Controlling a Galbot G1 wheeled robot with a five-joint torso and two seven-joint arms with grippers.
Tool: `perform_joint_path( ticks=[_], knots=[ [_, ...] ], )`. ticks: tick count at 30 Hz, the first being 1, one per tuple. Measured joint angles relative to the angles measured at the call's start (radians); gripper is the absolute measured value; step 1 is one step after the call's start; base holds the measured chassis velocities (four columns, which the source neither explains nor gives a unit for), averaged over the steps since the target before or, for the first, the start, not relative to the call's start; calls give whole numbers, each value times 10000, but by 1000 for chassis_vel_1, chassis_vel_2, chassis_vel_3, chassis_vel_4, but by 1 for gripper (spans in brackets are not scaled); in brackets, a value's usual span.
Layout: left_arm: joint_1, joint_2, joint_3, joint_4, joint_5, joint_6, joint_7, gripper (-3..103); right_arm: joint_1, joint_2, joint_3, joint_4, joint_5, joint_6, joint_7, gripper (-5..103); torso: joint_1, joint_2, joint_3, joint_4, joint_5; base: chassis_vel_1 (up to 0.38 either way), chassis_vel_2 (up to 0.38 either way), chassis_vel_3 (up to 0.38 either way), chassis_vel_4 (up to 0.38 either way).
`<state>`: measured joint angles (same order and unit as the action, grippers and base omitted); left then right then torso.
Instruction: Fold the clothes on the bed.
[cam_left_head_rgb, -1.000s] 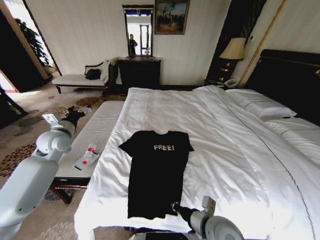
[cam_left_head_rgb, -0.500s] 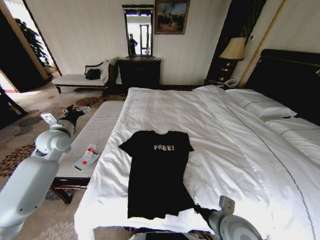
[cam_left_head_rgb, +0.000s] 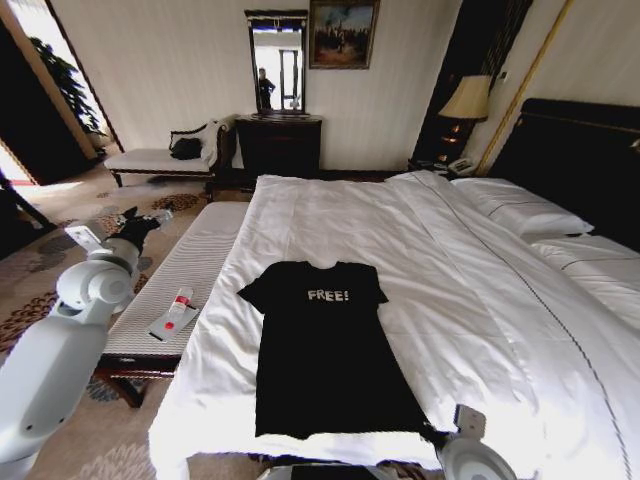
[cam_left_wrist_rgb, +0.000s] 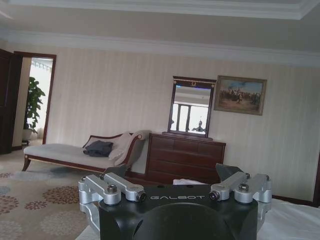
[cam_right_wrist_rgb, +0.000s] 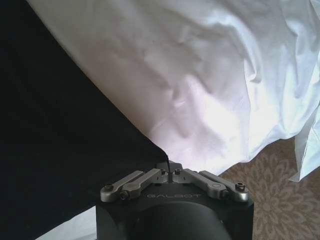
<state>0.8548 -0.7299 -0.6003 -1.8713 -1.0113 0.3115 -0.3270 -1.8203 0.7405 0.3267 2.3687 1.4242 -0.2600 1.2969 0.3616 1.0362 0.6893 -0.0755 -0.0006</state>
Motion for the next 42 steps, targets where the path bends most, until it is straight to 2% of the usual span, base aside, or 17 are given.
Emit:
perform_joint_path(
  ticks=[15, 16, 18, 19, 20, 21, 23, 24, 27, 30, 32, 33, 34, 37, 38, 39, 42],
  knots=[
    [141, 35, -327, -337, -189, 34, -48, 100, 92, 178, 3, 265, -141, -230, -149, -3, -1, 1, 0, -3, -1, 0, 0, 0, 0],
    [200, 61, -449, -449, -251, 47, -86, 100, 339, 193, -6, 215, -171, -134, -266, 8, 0, 0, 0, -1, 1, 0, 0, 0, 0],
    [242, 85, -528, -539, -294, 54, -121, 100, 514, 194, -7, 163, -233, -23, -357, 8, -1, 0, 0, 1, 0, 0, 0, 0, 0],
    [279, 110, -603, -615, -341, 58, -147, 100, 695, 186, 6, 123, -316, 92, -453, 18, 0, 1, 0, 0, 1, 0, 0, 0, 0],
    [311, 146, -723, -736, -437, 58, -197, 100, 932, 140, 97, 115, -423, 257, -594, 18, 0, 0, 1, 1, 1, 0, 0, 0, 0],
    [308, 183, -879, -912, -641, 55, -291, 100, 1103, 67, 287, 170, -480, 410, -689, 29, 0, 0, 1, 0, 2, 0, 0, 0, 0],
    [272, 204, -983, -1034, -814, 54, -365, 100, 1200, -9, 443, 273, -494, 476, -732, 29, 0, 0, 1, 2, -1, 0, 0, 0, 0],
    [161, 248, -1158, -1209, -1137, 50, -482, 100, 1344, -151, 695, 470, -498, 516, -766, 40, 1, 0, 1, 0, -1, 0, 0, 0, 0],
    [-93, 365, -1425, -1457, -1675, 29, -691, 100, 1655, -423, 1081, 727, -585, 504, -833, 40, 0, 0, 1, -3, 1, 0, 0, 0, 0],
    [-248, 574, -1772, -1841, -2269, 21, -900, 100, 2566, -797, 1360, 679, -776, 469, -1080, 61, 0, 0, 0, -1, 1, 0, 0, 0, 0],
    [-207, 617, -1896, -2035, -2364, 42, -955, 100, 2957, -900, 1360, 578, -719, 461, -1132, 61, 0, 0, 1, 1, 3, 0, 0, 0, 0],
    [-141, 631, -2000, -2211, -2417, 69, -957, 100, 3345, -999, 1306, 448, -575, 455, -1169, 61, 0, 0, 1, 3, 0, 0, 0, 0, 0],
    [0, 613, -2190, -2543, -2517, 139, -1014, 100, 4119, -1111, 1133, 133, -208, 448, -1266, 73, 1, 0, 1, 1, 1, 0, 0, 0, 0],
    [68, 539, -2370, -2878, -2677, 194, -1119, 100, 4908, -1150, 909, -214, 347, 442, -1423, 83, 1, 0, 1, 2, 0, 0, 0, 0, 0],
    [46, 475, -2449, -3050, -2827, 220, -1210, 100, 5417, -1128, 779, -459, 851, 415, -1558, 83, 0, 0, 1, 1, 4, 0, 0, 0, 0],
    [-70, 385, -2486, -3210, -3018, 233, -1282, 100, 6131, -1051, 682, -786, 1581, 335, -1786, 94, 0, -1, 1, 2, 3, 0, 0, 0, 0],
    [-191, 308, -2498, -3319, -3097, 237, -1303, 100, 7051, -888, 556, -1302, 2792, 75, -2240, 94, 0, 0, 1, -1, 1, 0, 0, 0, 0]
  ],
)
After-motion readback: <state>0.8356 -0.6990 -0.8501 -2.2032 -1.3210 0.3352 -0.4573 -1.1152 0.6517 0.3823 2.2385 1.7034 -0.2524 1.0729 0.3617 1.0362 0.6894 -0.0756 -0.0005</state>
